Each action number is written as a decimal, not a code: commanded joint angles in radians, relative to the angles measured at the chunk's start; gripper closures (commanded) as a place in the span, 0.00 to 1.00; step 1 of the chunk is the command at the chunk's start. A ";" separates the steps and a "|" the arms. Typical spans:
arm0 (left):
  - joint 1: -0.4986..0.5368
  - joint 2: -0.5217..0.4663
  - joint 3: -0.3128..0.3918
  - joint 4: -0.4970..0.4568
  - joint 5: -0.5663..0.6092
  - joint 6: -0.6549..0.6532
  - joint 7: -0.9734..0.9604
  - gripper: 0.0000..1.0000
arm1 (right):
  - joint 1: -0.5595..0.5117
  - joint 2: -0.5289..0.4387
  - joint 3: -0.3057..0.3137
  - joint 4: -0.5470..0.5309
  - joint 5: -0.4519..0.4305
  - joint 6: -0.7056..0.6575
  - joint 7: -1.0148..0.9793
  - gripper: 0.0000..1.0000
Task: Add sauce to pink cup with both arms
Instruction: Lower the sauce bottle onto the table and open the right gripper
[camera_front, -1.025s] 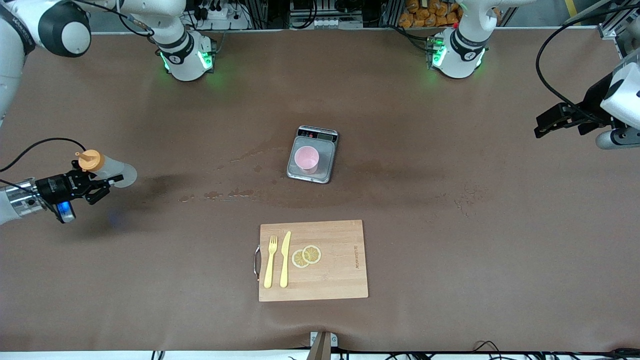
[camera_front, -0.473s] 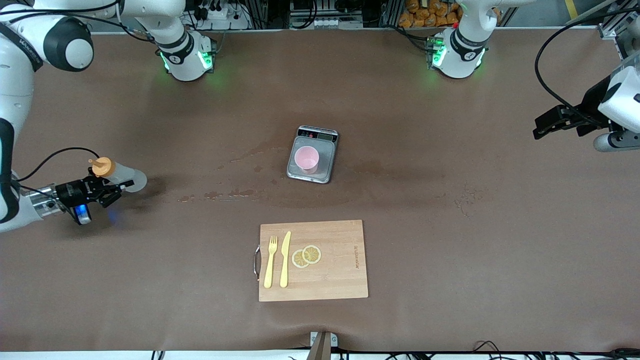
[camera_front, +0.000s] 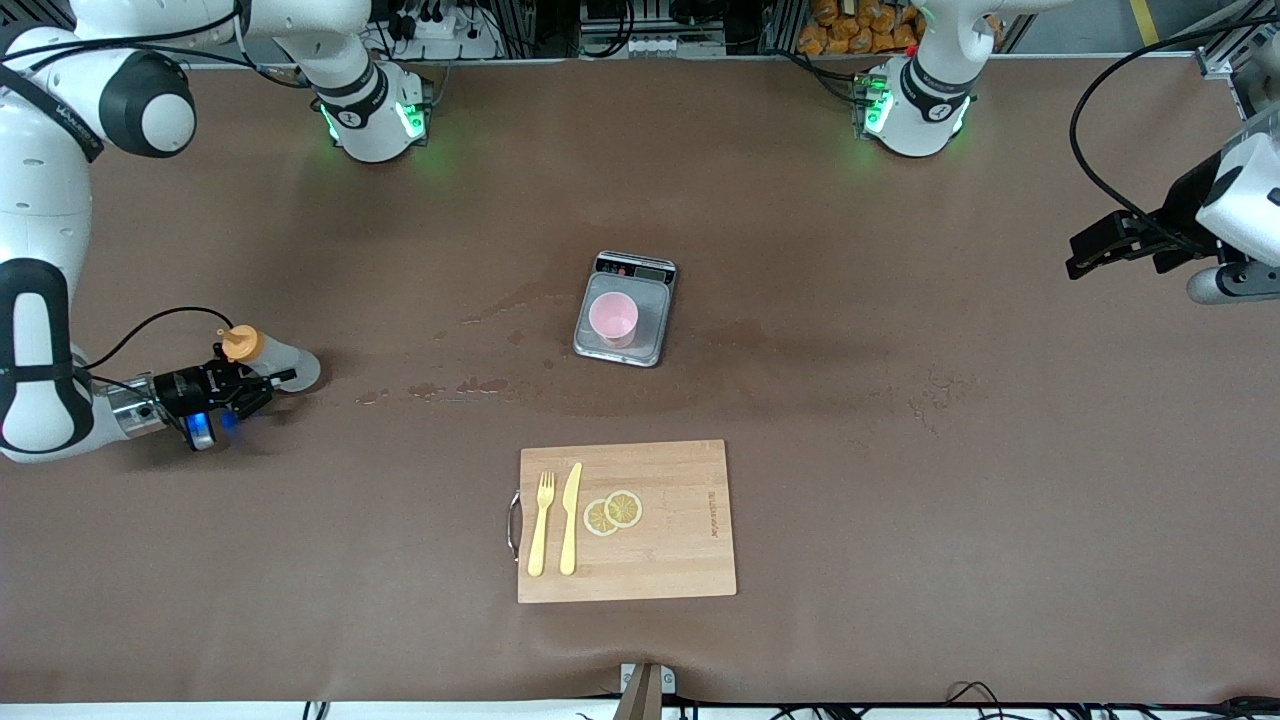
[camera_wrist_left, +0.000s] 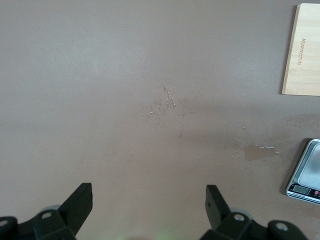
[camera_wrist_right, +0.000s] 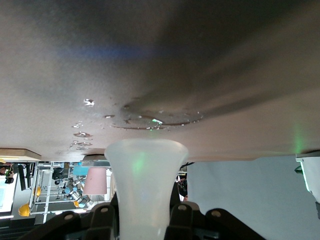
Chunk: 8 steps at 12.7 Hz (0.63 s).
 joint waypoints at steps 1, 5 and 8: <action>0.006 0.003 -0.004 0.007 -0.004 0.004 0.017 0.00 | 0.002 -0.001 0.007 -0.026 0.013 0.030 -0.011 0.85; 0.009 0.003 -0.004 0.007 -0.004 0.005 0.017 0.00 | 0.017 -0.001 0.007 -0.028 0.004 0.043 -0.005 0.56; 0.006 0.005 -0.004 0.007 -0.004 0.005 0.017 0.00 | 0.019 -0.001 0.007 -0.022 -0.004 0.043 -0.002 0.11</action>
